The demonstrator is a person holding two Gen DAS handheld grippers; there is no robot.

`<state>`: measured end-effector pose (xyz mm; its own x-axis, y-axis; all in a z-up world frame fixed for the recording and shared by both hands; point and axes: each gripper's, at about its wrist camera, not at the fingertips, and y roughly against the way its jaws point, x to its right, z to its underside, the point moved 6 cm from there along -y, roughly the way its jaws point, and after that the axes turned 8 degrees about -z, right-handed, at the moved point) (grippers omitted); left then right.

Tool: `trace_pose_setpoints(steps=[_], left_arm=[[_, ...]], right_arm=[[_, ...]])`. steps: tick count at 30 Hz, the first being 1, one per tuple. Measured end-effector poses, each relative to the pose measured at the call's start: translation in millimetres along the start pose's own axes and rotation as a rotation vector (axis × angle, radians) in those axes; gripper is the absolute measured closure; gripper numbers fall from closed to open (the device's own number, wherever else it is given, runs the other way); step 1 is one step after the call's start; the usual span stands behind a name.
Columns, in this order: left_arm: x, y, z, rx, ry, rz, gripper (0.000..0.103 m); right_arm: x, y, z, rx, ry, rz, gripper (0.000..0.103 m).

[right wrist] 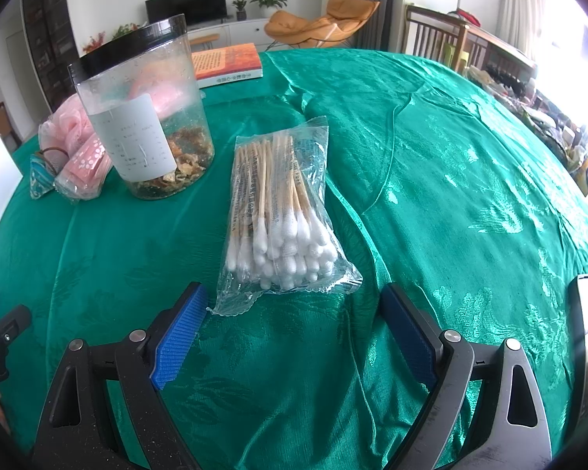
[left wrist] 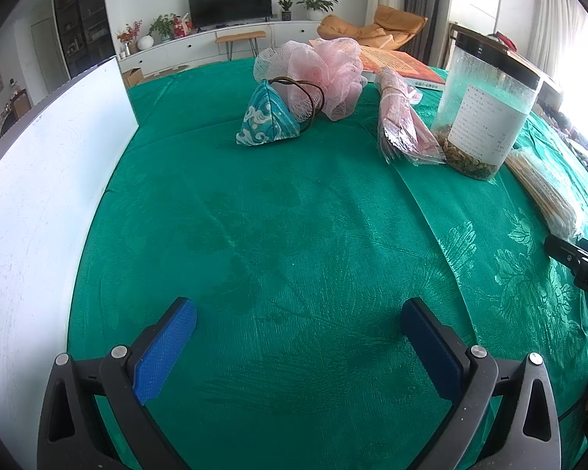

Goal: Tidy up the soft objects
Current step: 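Grasp the teal pouch tied to the pink mesh sponge with the left gripper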

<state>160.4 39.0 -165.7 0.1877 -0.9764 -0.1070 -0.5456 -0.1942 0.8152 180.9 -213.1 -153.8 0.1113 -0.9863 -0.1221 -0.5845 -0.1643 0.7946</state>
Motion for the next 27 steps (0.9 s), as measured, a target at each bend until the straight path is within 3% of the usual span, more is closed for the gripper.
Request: trace_pose_setpoints(steps=[2, 7, 10, 13, 14, 16, 18, 19, 20, 24, 27], left_arm=[[-2, -1, -5, -0.027, 0.006, 0.001, 0.000], [-20, 8, -48, 0.046, 0.133, 0.005, 0.000], [-25, -15, -80, 0.039, 0.166, 0.005, 0.001], [-24, -54, -105, -0.014, 0.086, -0.009, 0.017], [-23, -62, -108, -0.020, 0.065, -0.009, 0.017], [-18, -72, -118, 0.007, 0.006, -0.012, 0.017], [-16, -75, -127, 0.054, -0.036, -0.010, 0.024], [-16, -76, -129, 0.063, -0.044, 0.009, 0.052], [-16, -78, -129, 0.046, -0.047, 0.019, 0.063], [-23, -63, -117, 0.046, -0.036, -0.018, 0.064], [-11, -44, -93, 0.044, -0.091, -0.030, 0.064]], right_arm=[[0, 0, 0, 0.000, 0.000, 0.000, 0.011], [0, 0, 0, 0.000, 0.000, 0.000, 0.011], [0, 1, 0, 0.000, 0.000, 0.000, 0.011], [0, 1, 0, 0.000, 0.000, -0.002, 0.011], [0, 1, 0, 0.000, 0.000, -0.002, 0.011], [0, 1, 0, 0.000, 0.000, -0.002, 0.011], [0, 1, 0, 0.000, 0.001, -0.001, 0.011], [0, 1, 0, 0.000, 0.001, -0.002, 0.011], [0, 1, 0, -0.001, 0.001, -0.002, 0.011], [-1, 1, 1, -0.002, 0.002, -0.003, 0.010], [-2, 1, 1, -0.002, 0.003, -0.002, 0.010]])
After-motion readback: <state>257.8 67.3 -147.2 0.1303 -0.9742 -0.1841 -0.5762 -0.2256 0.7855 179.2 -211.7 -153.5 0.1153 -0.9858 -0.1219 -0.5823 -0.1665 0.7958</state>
